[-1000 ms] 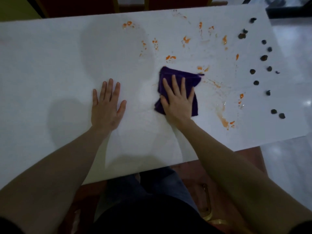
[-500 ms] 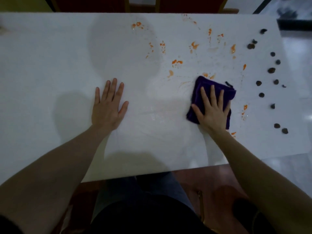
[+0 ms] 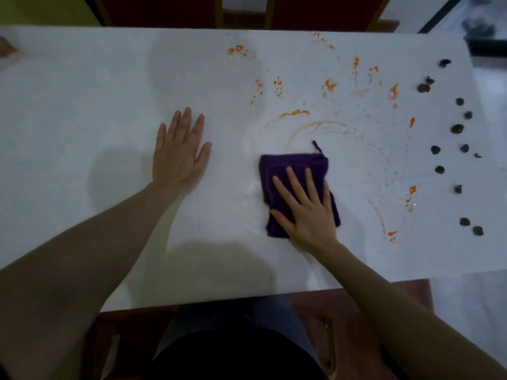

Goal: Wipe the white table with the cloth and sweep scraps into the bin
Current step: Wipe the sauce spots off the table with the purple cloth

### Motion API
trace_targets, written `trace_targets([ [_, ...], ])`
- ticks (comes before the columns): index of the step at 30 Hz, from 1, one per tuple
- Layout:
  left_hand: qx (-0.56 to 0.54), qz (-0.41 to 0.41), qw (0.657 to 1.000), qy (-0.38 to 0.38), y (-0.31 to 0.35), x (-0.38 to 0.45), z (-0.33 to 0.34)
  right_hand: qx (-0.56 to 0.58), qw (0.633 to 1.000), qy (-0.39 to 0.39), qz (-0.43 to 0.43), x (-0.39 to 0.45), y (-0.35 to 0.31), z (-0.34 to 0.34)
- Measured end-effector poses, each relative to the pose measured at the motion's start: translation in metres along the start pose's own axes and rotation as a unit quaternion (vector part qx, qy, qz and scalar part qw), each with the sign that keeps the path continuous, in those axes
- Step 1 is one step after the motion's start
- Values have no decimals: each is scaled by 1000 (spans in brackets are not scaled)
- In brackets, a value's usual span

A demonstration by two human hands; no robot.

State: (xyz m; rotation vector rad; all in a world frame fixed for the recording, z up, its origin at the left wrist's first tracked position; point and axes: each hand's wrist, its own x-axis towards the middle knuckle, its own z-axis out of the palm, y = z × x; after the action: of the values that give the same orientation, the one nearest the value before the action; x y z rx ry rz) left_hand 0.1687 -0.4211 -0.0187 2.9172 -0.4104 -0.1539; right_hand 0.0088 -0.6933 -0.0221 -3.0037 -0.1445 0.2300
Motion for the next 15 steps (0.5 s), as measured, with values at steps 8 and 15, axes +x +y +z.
trace_targets([
  [8,43,3,999,-29,-27,71,1,19,988,-2,154,114,48,-23],
  [15,39,7,999,-15,-29,72,7,10,998,26,62,156,-50,-15],
])
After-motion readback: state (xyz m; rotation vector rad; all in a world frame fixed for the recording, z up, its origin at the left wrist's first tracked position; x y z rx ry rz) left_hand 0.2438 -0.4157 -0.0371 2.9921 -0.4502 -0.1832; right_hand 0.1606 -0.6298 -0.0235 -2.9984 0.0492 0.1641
